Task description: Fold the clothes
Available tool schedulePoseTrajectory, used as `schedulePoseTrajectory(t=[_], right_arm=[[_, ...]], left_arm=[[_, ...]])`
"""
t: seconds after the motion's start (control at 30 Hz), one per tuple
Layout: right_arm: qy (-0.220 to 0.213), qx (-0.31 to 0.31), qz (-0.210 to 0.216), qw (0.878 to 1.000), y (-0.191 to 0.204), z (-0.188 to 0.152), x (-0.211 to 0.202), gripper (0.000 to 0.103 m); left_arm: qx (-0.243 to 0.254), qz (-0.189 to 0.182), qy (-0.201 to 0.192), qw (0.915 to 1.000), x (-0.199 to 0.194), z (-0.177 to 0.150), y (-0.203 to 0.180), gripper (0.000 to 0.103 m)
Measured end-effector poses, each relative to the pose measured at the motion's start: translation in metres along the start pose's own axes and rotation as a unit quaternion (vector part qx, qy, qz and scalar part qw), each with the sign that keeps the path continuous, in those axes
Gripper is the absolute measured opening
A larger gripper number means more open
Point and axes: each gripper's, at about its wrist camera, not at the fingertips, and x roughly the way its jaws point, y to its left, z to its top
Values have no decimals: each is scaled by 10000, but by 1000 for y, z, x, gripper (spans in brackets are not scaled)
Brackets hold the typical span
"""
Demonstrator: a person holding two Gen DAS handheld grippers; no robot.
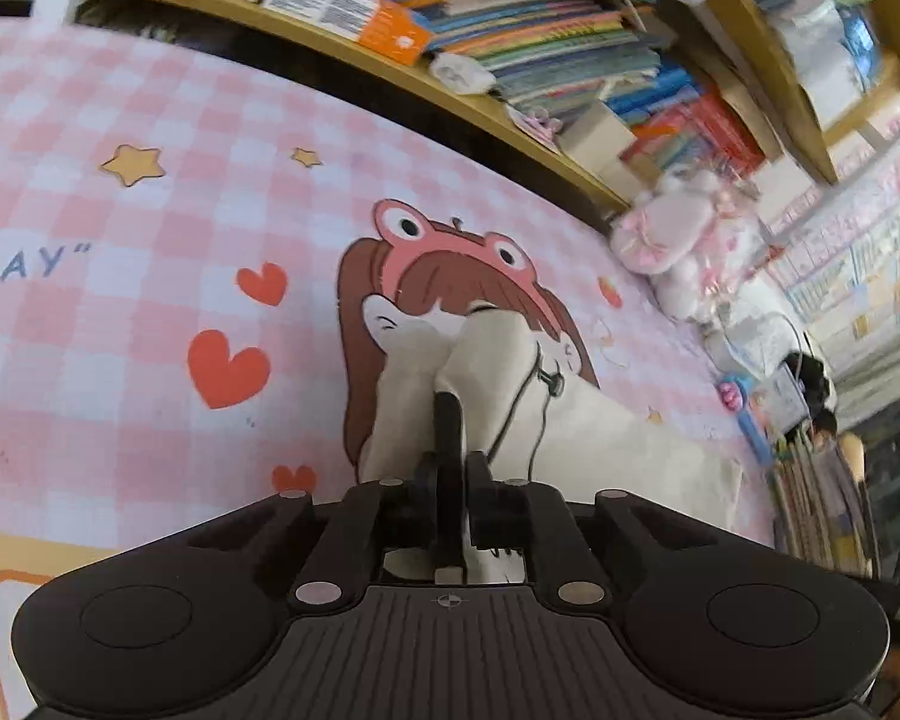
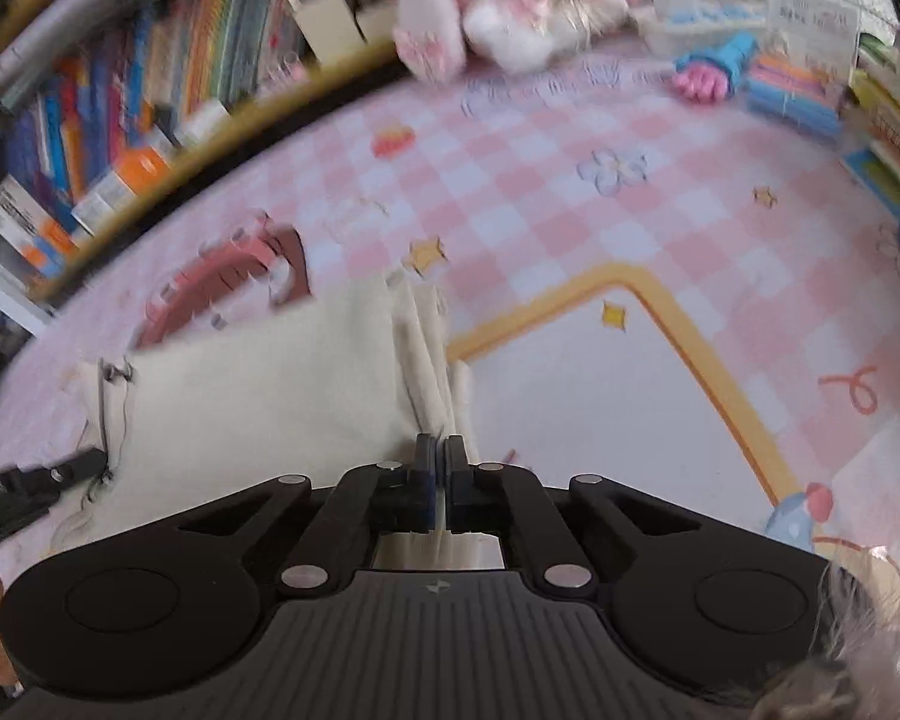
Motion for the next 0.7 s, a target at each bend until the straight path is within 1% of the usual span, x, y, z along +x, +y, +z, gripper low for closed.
schedulePoseTrajectory(t=[0.03,0.07,0.1,0.13,0.27,0.3,0.33,0.37,0.4,0.43,0.47,0.5,0.53,0.63,0.7], right_arm=[[-10,7,36,10000,-1,0,-1,3],[-35,0,68,10000,-1,0,-3,3],[-60,-8,100,9999,-2,0,-5,3],[-87,-14,119,9999,-2,1,-8,5],[-190,-22,201,9996,-4,0,-21,11],[-199,-35,232,9995,-5,-1,-24,20],[-197,-15,247,9995,-6,-2,-27,40],[-189,31,252,9995,-8,-3,-29,50],[-181,78,256,9995,-9,-4,-31,58],[-173,125,261,9994,-11,-6,-33,62],[-132,192,282,9993,-13,-6,-34,64],[-62,281,331,9990,-16,-7,-33,68],[5,372,391,9985,-18,-8,-32,69],[255,631,592,9959,-24,-10,-25,70],[418,749,730,9936,-26,-13,-20,70]], left_arm=[[58,34,-65,10000,-5,0,-2,23],[130,102,-131,9998,-9,-1,-3,28],[200,174,-197,9995,-14,-1,-5,39],[257,227,-260,9991,-19,-1,-6,47],[339,398,-376,9979,-36,-6,-8,59],[344,466,-372,9976,-39,-8,-9,65],[345,536,-361,9973,-41,-11,-10,69],[331,594,-335,9971,-42,-13,-10,70],[310,644,-301,9970,-42,-16,-10,74],[277,672,-266,9970,-42,-19,-10,78],[221,680,-219,9972,-41,-21,-8,79],[150,659,-170,9976,-40,-24,-6,79],[76,625,-124,9979,-40,-26,-4,79],[-193,463,36,9987,-33,-29,3,79],[-289,455,135,9985,-27,-30,5,79]])
